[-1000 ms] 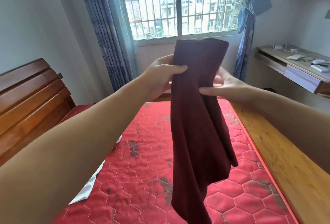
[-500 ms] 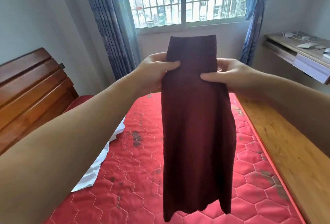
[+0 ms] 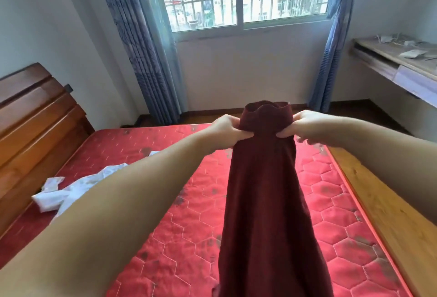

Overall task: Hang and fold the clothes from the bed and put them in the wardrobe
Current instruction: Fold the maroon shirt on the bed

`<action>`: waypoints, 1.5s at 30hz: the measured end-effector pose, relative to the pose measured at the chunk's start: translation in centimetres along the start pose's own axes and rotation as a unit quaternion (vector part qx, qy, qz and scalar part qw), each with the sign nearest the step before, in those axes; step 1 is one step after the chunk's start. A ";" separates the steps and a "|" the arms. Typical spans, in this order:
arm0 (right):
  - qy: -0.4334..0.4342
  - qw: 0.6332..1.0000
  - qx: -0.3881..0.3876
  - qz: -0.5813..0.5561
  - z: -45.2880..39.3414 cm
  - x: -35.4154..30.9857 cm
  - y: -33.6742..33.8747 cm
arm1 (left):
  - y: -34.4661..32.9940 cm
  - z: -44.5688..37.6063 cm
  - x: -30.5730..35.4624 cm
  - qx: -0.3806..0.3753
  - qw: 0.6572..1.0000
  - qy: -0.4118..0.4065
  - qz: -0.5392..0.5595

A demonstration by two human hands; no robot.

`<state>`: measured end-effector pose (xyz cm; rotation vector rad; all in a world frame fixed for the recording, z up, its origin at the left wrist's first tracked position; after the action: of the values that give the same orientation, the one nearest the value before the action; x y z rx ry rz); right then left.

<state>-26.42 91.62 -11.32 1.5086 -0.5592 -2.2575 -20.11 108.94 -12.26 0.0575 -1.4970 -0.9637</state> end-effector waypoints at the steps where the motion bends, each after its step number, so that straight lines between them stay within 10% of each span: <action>1: 0.020 0.999 0.036 -0.035 -1.1 -1.5 1.0 | 1.4 -1.6 1.1 0.051 0.999 -0.020 -0.002; 8: 0.286 0.909 0.228 -0.200 -0.2 -15.3 10.2 | 13.5 -3.3 14.3 0.269 0.943 -0.192 0.037; 16: 0.405 0.872 0.275 -0.031 6.6 -10.4 7.8 | 9.5 1.2 14.6 0.127 0.958 -0.236 -0.105; 24: 0.259 0.945 0.139 0.144 3.5 16.6 -8.5 | -13.9 2.8 -9.2 -0.038 0.966 -0.161 -0.198; 28: 0.063 0.998 0.016 0.024 3.3 26.8 -13.6 | -22.3 5.2 -17.9 -0.138 0.986 -0.030 -0.084; 37: 0.095 0.983 0.000 -0.155 2.2 9.6 -5.0 | -10.1 1.4 -5.6 -0.043 0.982 0.013 0.182; 45: 0.038 0.994 0.021 -0.099 -1.9 2.2 0.1 | -3.6 -2.3 -1.0 -0.007 0.996 0.018 0.090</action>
<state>-25.40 90.19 -13.70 1.7320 -0.4536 -2.3346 -19.74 106.02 -15.48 -0.0682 -1.4361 -0.8238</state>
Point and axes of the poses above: each hand's wrist, its own z-axis away from the middle knuckle, its own y-axis out of the back of the hand, x = y × z, the point moved 7 cm from there along -z, towards the middle knuckle, and after that the axes turned 6 degrees about -z, right-handed, at the moved point
